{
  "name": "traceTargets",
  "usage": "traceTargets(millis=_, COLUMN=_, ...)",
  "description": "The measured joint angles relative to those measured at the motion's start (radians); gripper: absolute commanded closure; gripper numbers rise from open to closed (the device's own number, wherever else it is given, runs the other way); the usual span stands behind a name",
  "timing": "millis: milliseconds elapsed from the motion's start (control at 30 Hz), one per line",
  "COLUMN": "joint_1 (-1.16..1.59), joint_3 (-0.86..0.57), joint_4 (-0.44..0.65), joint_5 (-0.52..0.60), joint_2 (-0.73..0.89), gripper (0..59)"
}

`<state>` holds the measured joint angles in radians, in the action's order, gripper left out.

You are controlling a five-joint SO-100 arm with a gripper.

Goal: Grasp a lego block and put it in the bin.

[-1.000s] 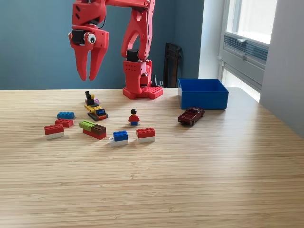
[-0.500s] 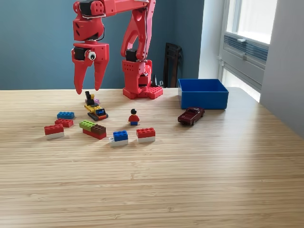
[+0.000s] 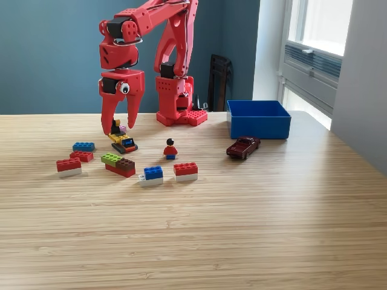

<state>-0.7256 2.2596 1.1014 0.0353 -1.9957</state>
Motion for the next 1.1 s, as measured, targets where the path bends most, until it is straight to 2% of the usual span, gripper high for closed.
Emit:
traceTargets(millis=200, joint_1=0.0, joint_3=0.117, joint_4=-0.133, joint_5=-0.015, joint_2=0.0, gripper=30.6)
traceTargets(millis=267, joint_1=0.0, joint_3=0.149, joint_4=-0.173, joint_5=-0.021, joint_2=0.0, gripper=33.2)
traceTargets(millis=367, joint_1=0.0, joint_3=0.172, joint_4=-0.213, joint_5=0.002, joint_2=0.0, gripper=41.0)
traceTargets(millis=400, joint_1=0.0, joint_3=0.172, joint_4=-0.221, joint_5=0.017, joint_2=0.0, gripper=44.6)
traceTargets(millis=467, joint_1=0.0, joint_3=0.173, joint_4=-0.229, joint_5=0.037, joint_2=0.0, gripper=55.5)
traceTargets(millis=500, joint_1=0.0, joint_3=0.173, joint_4=-0.229, joint_5=0.054, joint_2=-0.003, gripper=58.5)
traceTargets(millis=833, joint_1=0.0, joint_3=0.163, joint_4=-0.225, joint_5=0.117, joint_2=-0.02, gripper=58.5)
traceTargets(millis=967, joint_1=0.003, joint_3=0.086, joint_4=-0.109, joint_5=0.12, joint_2=-0.02, gripper=58.5)
traceTargets(millis=1100, joint_1=0.052, joint_3=-0.077, joint_4=0.057, joint_5=0.123, joint_2=-0.02, gripper=58.5)
